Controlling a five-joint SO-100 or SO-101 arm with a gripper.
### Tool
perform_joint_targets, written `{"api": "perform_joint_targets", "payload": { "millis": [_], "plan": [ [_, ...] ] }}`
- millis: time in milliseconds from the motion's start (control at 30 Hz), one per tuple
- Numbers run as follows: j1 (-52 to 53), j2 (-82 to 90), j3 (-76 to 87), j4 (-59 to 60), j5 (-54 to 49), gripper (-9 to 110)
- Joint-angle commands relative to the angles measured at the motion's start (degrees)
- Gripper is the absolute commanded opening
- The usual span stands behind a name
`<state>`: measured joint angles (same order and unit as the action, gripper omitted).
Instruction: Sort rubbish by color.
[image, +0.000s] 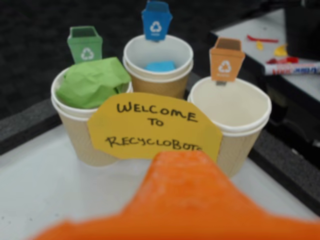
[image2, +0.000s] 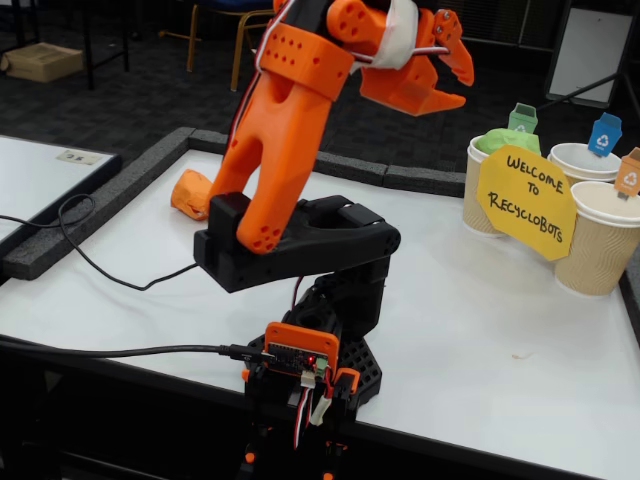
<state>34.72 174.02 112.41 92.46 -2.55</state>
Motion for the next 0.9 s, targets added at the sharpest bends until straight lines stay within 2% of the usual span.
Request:
{"api": "perform_joint_targets", "payload": {
  "millis": [0,267,600,867],
  "plan": [
    [1.58,0.18,-1.32,-2.81,-1.14,0],
    [-0.26,-1.05,-0.79,-5.45,-1.14,0],
    [-20.57,-2.11,0.97,-5.45,-1.05,0],
    [-40.78,-3.43,3.16,-6.59,-1.14,0]
  ]
}}
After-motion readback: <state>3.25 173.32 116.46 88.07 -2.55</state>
